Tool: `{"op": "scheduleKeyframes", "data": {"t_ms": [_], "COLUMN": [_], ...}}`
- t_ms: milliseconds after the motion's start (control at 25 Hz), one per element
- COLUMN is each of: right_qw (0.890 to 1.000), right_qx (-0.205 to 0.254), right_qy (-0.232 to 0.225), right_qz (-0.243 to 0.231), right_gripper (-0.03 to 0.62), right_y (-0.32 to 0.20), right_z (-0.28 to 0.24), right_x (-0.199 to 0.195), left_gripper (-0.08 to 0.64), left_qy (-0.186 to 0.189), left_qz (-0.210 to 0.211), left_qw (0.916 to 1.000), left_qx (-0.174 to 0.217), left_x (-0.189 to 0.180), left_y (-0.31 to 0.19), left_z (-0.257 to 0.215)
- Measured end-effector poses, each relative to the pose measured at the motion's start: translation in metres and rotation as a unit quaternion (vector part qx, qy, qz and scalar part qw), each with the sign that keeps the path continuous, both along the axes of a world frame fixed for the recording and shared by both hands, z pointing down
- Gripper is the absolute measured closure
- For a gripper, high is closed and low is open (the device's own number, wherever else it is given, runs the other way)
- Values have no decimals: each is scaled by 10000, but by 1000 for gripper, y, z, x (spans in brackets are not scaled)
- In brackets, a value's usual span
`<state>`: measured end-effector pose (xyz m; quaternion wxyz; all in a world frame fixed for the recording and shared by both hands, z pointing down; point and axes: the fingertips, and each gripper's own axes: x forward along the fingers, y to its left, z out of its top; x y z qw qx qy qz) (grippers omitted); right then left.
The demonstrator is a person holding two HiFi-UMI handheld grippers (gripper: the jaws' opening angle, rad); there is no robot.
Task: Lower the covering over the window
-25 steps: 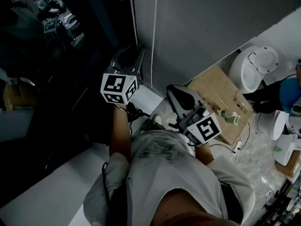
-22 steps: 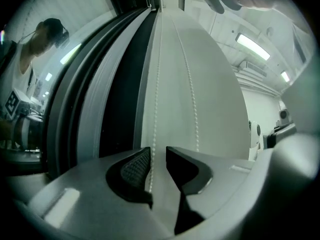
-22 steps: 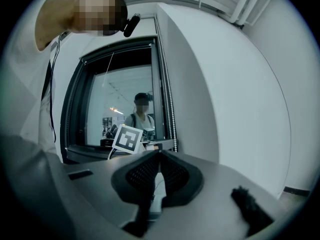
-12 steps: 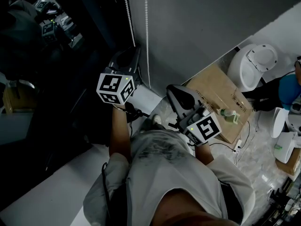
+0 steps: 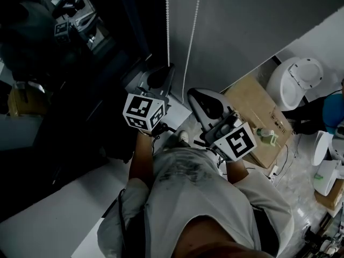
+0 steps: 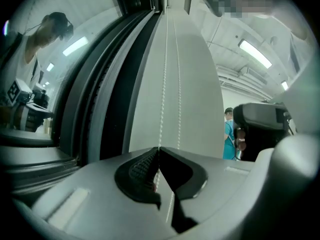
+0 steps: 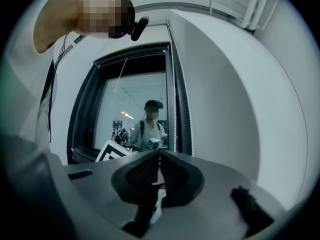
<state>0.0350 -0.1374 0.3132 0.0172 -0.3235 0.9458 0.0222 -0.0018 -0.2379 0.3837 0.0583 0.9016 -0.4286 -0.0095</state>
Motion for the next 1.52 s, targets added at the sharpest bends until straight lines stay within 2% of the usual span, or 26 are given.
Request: {"op": "scheduleKeyframes", "data": {"t_ms": [200,360,400,440,560,760,920,960,1000,1240,1520], "right_qw": [9992,9945,9927,9914,9900,9863,9831,9826,9824,9831,9873], "right_qx": [210,443,529,597,713,699,757,778,790,659,194], "right_qy": [-266,-858,-982,-1048,-1095,-1387,-1463,-1476,-1490,-1501,-1319], "right_qz": [-222,-411,-464,-510,-542,-559,-803,-813,-802,-816,-863], "right_gripper": [574,574,562,520,488,479,479,502,560,568,568], "right_y": [-1,-6,-8,-9,-17,-33,-32,-32,-31,-28,-26], "right_z": [-26,-69,-82,-92,-113,-137,-149,-151,-152,-147,-111], "right_x": [-14,-20,-21,-22,-26,-31,-43,-45,-46,-47,-52], "left_gripper": [545,546,545,545,546,545,545,545,545,545,545], "left_qy": [47,19,10,-1,-53,-129,-167,-169,-165,-185,-130], "left_qz": [40,68,73,79,109,178,217,217,215,221,241], "left_qw": [10000,10000,10000,10000,9999,9997,9996,9996,9996,9996,9987], "left_qx": [-9,8,14,18,40,76,98,100,98,27,-422], "left_x": [1,4,4,4,5,9,10,10,9,6,5], "left_y": [25,42,45,49,60,74,80,81,81,81,88], "left_z": [2,3,3,3,3,1,1,1,1,6,43]}}
